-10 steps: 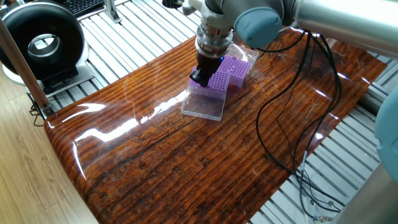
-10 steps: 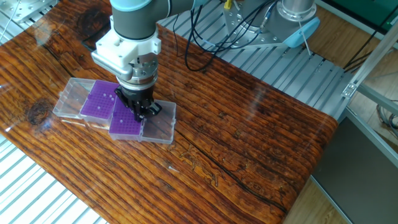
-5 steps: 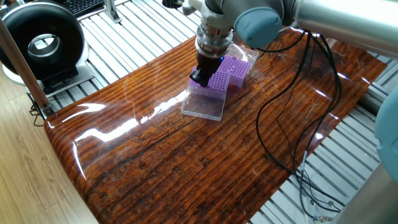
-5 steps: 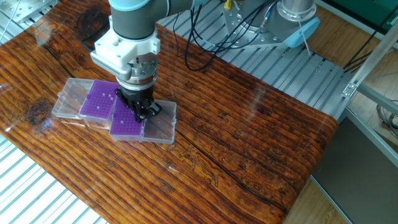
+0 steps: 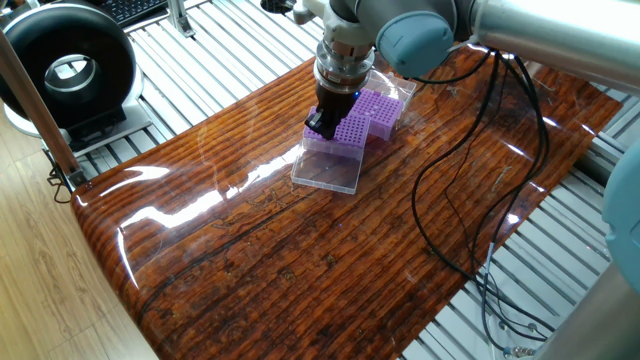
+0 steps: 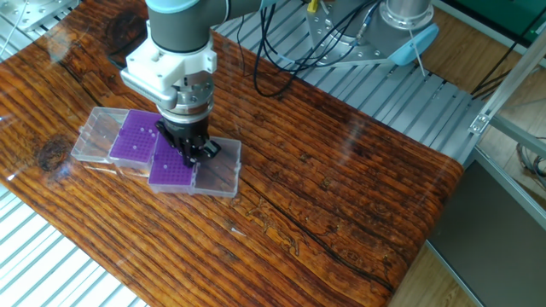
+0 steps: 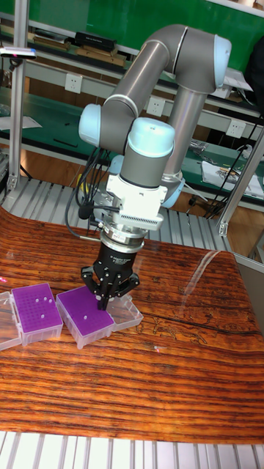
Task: Transfer all small pipette tips from one holder to another
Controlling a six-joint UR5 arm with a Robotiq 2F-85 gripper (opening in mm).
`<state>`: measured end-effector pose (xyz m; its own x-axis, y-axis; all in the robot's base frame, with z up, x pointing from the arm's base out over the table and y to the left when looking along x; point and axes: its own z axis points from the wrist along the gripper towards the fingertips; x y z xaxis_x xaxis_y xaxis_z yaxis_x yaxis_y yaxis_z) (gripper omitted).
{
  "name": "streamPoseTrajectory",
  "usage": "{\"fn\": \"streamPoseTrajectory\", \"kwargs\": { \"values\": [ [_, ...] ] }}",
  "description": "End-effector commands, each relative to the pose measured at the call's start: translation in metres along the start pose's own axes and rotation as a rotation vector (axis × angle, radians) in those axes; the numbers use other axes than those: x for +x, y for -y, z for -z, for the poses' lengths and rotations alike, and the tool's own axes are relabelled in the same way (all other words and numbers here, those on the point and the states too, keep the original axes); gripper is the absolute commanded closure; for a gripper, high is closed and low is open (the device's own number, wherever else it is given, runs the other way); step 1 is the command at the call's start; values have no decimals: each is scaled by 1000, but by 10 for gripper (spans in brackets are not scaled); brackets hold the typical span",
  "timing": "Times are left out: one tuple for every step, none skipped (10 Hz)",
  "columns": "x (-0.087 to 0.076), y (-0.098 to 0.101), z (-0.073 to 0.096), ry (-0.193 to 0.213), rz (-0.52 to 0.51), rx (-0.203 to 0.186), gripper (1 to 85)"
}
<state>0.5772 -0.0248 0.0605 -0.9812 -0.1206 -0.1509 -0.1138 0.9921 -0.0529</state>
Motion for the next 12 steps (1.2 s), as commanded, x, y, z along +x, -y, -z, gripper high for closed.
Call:
{"fn": "streamPoseTrajectory", "kwargs": {
  "values": [
    [-5, 16, 4, 10, 30, 61, 843],
    [-4, 3, 3, 8, -3, 11, 843],
    [-5, 14, 4, 11, 19, 51, 843],
    [-5, 5, 3, 14, -1, 14, 843],
    [-6, 3, 3, 15, -4, 5, 843],
    [-6, 1, 4, 13, -7, -3, 843],
    [-6, 3, 5, 10, -4, 2, 843],
    [-5, 5, 5, 8, 2, 9, 843],
    [-6, 7, 7, 5, 7, 12, 843],
    [-6, 9, 8, 1, 13, 13, 843],
    [-5, 11, 8, -4, 13, 20, 843],
    [-3, 14, 10, -13, 8, 28, 843]
  ]
}}
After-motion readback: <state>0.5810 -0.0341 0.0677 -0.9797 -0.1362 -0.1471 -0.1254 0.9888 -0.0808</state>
